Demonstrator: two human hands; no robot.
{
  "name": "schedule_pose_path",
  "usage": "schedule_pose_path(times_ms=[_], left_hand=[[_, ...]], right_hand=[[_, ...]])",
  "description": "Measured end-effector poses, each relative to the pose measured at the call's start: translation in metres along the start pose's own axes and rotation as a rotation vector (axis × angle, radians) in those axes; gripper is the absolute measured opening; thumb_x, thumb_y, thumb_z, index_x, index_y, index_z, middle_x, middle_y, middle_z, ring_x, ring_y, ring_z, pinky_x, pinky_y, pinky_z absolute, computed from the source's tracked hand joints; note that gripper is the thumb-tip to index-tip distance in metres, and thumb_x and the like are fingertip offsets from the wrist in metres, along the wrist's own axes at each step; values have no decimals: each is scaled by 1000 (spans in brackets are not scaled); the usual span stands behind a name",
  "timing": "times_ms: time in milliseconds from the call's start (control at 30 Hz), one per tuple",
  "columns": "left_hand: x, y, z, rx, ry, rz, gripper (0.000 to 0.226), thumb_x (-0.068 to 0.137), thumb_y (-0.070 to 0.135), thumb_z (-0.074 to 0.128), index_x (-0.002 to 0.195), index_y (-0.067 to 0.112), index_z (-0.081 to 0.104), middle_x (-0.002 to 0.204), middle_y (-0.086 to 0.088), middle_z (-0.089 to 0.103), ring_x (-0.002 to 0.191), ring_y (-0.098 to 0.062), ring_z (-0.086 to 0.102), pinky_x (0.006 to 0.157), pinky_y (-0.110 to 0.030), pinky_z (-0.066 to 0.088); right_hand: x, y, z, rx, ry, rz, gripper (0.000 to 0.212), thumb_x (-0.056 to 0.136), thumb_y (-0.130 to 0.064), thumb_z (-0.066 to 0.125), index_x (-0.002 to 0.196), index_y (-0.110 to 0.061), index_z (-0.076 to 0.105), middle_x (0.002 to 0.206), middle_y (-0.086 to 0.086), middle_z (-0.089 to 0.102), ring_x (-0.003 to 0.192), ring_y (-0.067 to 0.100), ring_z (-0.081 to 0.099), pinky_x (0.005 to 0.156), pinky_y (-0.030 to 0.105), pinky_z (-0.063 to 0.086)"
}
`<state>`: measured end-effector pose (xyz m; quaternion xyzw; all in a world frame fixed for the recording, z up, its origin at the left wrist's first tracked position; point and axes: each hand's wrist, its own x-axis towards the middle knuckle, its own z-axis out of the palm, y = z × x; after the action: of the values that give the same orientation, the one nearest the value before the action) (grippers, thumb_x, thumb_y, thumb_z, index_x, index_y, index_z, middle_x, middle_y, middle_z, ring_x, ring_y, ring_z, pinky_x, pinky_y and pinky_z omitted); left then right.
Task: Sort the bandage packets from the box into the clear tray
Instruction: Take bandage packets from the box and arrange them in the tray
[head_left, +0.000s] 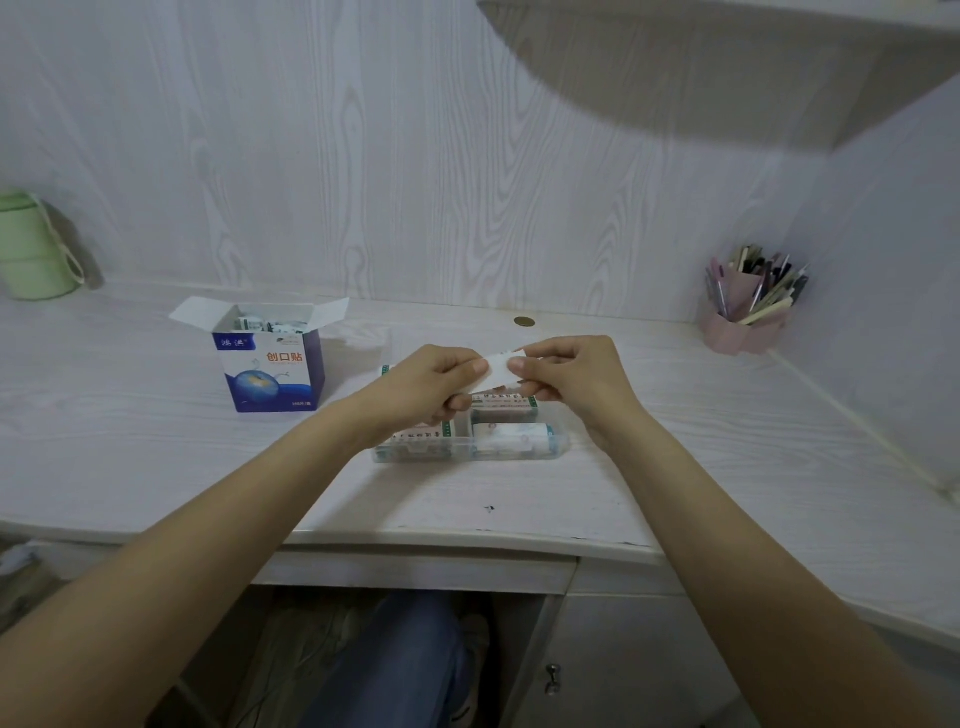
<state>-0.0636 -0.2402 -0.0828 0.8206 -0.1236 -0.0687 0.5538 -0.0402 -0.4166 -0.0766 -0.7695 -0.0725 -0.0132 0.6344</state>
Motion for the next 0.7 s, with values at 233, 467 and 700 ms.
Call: schedule_pose_path(times_ms=[233, 467, 700], left_hand=[[-2, -1, -7, 29, 41, 16, 25, 102, 19, 39, 80, 8, 43, 60, 0, 37, 42, -2, 33, 42, -12, 28], [1, -9, -13, 30, 196, 13, 31, 102, 20, 41, 76, 18, 57, 59, 0, 48, 46, -9, 39, 41, -14, 32], [4, -9, -10, -3, 232, 32, 28, 102, 19, 39, 92, 12, 64, 60, -1, 49, 44, -8, 40, 43, -14, 33]], right_hand=[[2, 3, -11, 123, 26, 73, 8, 81, -2, 71, 77, -2, 65, 62, 8, 63, 50, 7, 64, 51, 13, 49], [6, 13, -19, 411, -24, 123, 21, 92, -13, 60, 75, 0, 62, 72, 9, 67, 66, 11, 69, 67, 14, 54], [5, 29, -18, -414, -29, 1, 10, 75, -4, 76, 76, -12, 69, 67, -3, 62, 66, 8, 59, 66, 14, 48]])
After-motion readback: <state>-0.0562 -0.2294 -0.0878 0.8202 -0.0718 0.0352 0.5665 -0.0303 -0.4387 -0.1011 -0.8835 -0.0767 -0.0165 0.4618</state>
